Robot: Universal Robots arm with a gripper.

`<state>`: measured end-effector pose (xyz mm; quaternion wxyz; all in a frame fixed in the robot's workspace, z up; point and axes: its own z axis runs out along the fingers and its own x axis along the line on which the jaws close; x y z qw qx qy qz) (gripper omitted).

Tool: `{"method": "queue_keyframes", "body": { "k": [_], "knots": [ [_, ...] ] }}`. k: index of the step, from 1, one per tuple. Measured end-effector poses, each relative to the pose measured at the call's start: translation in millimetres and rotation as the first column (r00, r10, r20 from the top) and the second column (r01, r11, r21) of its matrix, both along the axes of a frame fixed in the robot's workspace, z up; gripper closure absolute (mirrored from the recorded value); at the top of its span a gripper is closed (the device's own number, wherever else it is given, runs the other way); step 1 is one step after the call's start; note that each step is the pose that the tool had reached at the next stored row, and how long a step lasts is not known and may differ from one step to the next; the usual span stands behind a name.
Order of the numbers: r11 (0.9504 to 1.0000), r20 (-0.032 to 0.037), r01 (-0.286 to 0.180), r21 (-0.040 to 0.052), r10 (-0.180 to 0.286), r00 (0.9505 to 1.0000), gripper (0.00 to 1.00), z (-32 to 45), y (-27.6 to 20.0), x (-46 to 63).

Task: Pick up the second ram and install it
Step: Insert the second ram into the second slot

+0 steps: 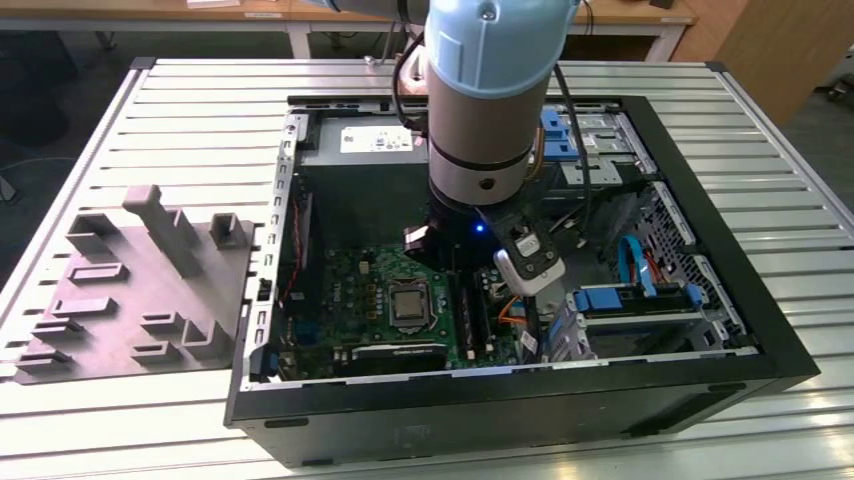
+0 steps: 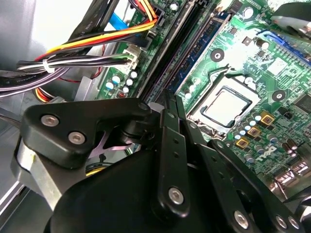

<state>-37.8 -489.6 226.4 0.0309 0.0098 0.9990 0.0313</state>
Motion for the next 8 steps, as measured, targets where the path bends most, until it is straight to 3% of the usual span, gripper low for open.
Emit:
{"method": "queue_keyframes", "body": {
  "k": [3, 8],
  "knots": [
    [1.0000, 0.0001, 0.000, -0.0012, 0.000, 1.0000, 0.89, -0.2, 0.1, 0.0],
    [0.9999, 0.0000, -0.001, -0.0111, 0.001, 1.0000, 0.89, -0.6, 0.0, 0.0]
  ]
}}
